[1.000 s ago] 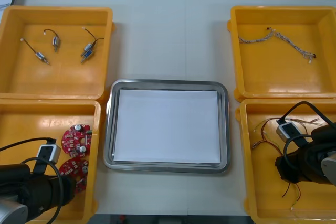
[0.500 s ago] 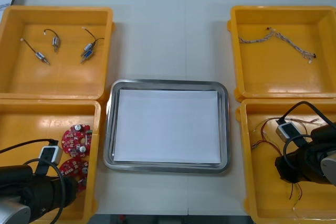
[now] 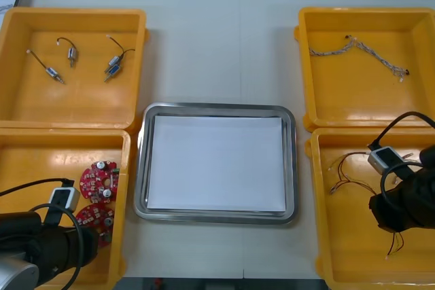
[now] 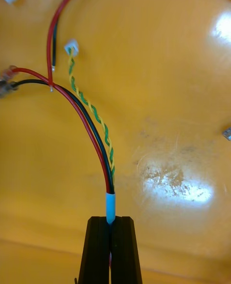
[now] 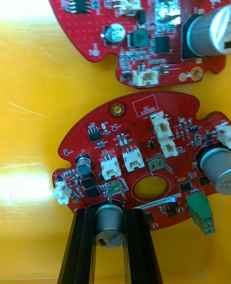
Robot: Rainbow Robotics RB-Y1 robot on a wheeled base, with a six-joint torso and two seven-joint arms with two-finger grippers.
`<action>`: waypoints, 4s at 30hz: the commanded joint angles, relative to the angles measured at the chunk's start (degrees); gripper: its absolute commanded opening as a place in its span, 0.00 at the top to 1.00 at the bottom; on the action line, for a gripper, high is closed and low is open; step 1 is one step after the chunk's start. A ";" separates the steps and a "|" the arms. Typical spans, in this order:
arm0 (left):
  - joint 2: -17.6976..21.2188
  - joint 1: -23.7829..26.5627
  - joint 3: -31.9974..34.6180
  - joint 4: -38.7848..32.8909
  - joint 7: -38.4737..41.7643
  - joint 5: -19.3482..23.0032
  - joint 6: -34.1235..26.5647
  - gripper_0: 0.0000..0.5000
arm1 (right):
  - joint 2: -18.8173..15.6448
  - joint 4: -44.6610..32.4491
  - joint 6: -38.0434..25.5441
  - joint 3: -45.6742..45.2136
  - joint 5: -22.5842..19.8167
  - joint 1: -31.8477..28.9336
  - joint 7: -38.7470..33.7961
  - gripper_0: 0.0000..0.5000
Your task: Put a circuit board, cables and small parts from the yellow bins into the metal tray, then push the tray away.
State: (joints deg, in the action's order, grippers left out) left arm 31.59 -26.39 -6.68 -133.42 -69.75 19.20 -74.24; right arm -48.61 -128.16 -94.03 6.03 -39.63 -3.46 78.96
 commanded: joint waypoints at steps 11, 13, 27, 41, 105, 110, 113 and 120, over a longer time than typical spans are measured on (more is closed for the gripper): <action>3.22 2.83 8.71 0.89 -7.69 6.20 -4.43 1.00 | 0.62 -9.12 -10.83 -12.89 -9.76 3.81 1.73 1.00; 3.48 3.45 9.76 2.20 -8.48 6.64 -4.51 1.00 | 0.62 -10.53 -13.90 -13.94 -10.29 5.21 1.81 1.00; 5.33 7.40 14.59 9.32 -13.93 11.03 -2.93 1.00 | 0.62 -14.05 -15.97 -16.14 -15.74 12.51 0.32 1.00; 7.79 8.98 20.04 14.95 -22.36 17.80 -1.61 1.00 | 0.53 -9.48 -15.97 -16.93 -20.31 18.75 -2.49 1.00; 0.84 8.10 12.92 5.37 3.65 11.21 -6.01 0.04 | -4.22 -7.81 -15.97 -17.02 -26.29 20.24 -6.89 1.00; 0.84 7.23 12.92 5.90 2.60 10.24 -5.30 0.13 | -4.22 -7.81 -15.97 -17.02 -26.29 20.24 -6.89 1.00; 0.84 6.79 12.92 6.42 2.16 9.98 -4.51 0.13 | -4.22 -7.81 -15.97 -17.02 -26.29 20.24 -6.89 1.00; 0.76 6.17 12.57 7.65 0.93 9.63 -2.58 0.14 | -4.22 -7.81 -15.97 -17.02 -26.29 20.24 -6.89 1.00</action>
State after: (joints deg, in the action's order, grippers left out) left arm 33.34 -18.15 6.88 -125.91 -62.36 29.72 -77.70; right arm -50.76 -135.64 -109.79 -8.97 -65.50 15.64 73.84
